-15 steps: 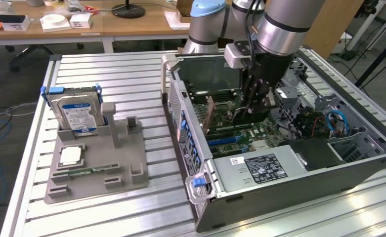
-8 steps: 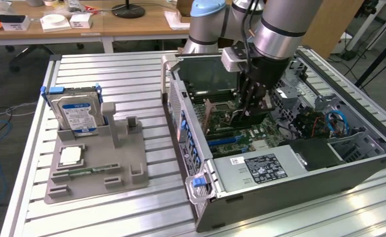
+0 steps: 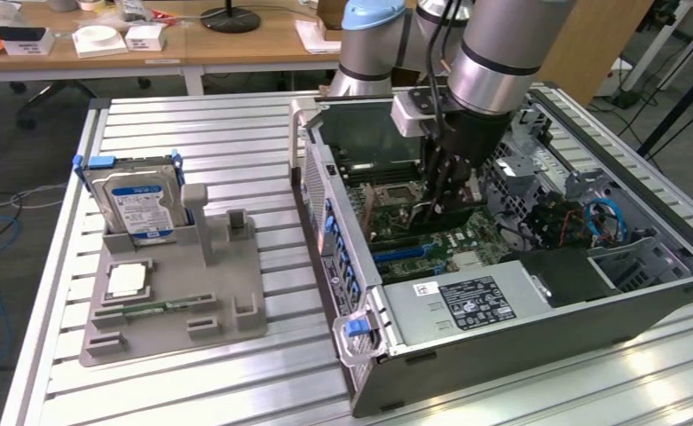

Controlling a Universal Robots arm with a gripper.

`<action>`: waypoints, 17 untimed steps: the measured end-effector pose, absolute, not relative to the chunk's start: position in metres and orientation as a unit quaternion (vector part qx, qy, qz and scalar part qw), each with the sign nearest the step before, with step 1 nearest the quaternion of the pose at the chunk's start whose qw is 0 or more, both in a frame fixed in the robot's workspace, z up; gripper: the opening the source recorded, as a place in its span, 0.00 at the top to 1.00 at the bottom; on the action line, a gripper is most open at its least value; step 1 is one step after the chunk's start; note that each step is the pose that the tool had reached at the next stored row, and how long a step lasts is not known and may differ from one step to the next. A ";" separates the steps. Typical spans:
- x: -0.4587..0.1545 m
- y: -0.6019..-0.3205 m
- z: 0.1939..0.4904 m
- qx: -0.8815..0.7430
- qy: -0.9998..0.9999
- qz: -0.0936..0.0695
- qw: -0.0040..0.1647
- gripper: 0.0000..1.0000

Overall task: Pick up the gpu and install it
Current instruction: 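Insert the gpu into the slot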

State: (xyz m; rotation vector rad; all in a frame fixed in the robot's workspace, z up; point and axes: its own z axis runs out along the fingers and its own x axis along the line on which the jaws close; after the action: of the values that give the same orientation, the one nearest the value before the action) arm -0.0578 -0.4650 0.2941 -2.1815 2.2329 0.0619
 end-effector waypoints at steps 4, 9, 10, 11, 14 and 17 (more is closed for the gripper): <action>-0.061 -0.465 0.290 -0.699 0.715 0.020 0.010 0.74; -0.065 -0.466 0.285 -0.699 0.715 0.020 0.010 0.74; -0.065 -0.466 0.285 -0.699 0.715 0.020 0.010 0.74; -0.066 -0.466 0.284 -0.699 0.715 0.020 0.010 0.74; -0.067 -0.467 0.282 -0.699 0.715 0.020 0.010 0.74; -0.069 -0.467 0.280 -0.699 0.715 0.020 0.010 0.74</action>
State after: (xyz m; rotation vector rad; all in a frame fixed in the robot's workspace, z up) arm -0.0686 -0.4672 0.2797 -2.1813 2.2326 0.0620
